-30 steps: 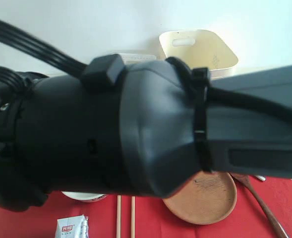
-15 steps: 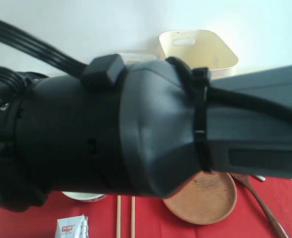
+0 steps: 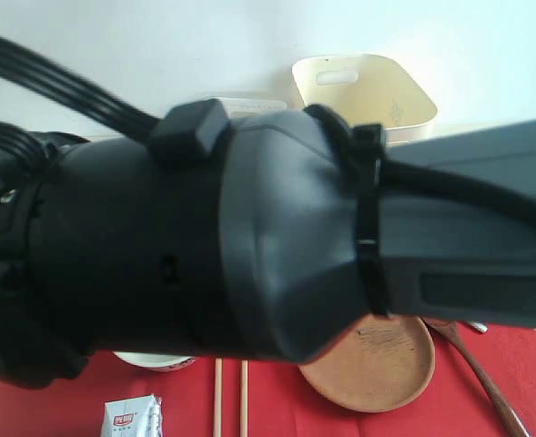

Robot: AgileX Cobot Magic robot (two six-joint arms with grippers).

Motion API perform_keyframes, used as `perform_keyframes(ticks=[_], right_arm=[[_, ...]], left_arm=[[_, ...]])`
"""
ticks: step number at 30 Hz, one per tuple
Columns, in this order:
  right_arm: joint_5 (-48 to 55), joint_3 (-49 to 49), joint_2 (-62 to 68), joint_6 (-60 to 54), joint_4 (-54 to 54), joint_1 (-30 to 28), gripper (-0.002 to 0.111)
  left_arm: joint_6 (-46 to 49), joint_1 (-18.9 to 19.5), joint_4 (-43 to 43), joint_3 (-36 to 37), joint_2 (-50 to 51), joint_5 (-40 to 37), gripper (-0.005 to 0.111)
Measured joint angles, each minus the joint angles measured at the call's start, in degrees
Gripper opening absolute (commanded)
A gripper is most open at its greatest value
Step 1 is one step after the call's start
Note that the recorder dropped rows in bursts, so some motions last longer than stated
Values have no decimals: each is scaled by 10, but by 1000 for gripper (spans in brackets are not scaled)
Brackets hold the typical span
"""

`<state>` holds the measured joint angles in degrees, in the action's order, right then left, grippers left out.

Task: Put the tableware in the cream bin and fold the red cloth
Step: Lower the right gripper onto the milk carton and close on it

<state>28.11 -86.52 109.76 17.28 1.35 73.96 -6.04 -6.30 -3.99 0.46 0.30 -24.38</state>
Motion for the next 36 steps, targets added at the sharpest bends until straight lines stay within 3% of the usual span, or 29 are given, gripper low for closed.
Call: perform_keyframes(ticks=[30,36], right_arm=[[0,0,0,0,0,0,85],[-46,0,2,0,-2,0,85]], left_arm=[[0,0,0,0,0,0,0],[-4,0,3,0,0,5,0]])
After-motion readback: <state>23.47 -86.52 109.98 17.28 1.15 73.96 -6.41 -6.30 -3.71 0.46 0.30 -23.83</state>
